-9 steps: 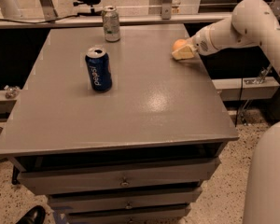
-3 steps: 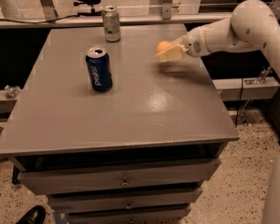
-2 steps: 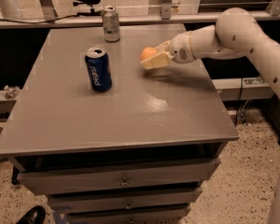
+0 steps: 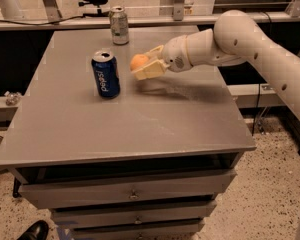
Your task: Move orange near pepsi can
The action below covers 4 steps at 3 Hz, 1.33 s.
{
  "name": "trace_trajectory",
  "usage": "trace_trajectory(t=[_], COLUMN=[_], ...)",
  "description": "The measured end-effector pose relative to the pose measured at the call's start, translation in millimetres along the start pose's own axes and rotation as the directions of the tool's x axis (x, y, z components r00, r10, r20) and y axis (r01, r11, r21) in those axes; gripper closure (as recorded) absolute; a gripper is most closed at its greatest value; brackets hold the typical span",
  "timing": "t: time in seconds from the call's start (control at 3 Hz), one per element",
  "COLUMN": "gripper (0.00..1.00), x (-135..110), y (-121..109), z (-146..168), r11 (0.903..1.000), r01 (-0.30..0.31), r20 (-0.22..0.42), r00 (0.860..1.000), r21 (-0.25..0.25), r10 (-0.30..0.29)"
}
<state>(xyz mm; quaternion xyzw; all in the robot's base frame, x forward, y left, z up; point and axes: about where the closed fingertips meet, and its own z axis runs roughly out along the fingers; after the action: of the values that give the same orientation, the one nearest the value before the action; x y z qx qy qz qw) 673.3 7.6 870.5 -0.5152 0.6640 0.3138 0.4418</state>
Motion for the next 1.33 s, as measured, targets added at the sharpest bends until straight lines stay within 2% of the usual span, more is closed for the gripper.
trace_trajectory(t=[0.33, 1.0, 1.33], gripper=[1.00, 1.00, 0.82], x=[0, 17, 23], y=[15, 32, 37], z=[2, 10, 20], r11=[0.9988, 0.9925, 0.9882], r01=[0.021, 0.007, -0.007], r20=[-0.014, -0.022, -0.014], r00=[1.000, 1.000, 1.000], r21=[-0.044, -0.122, -0.153], r10=[-0.021, -0.009, 0.004])
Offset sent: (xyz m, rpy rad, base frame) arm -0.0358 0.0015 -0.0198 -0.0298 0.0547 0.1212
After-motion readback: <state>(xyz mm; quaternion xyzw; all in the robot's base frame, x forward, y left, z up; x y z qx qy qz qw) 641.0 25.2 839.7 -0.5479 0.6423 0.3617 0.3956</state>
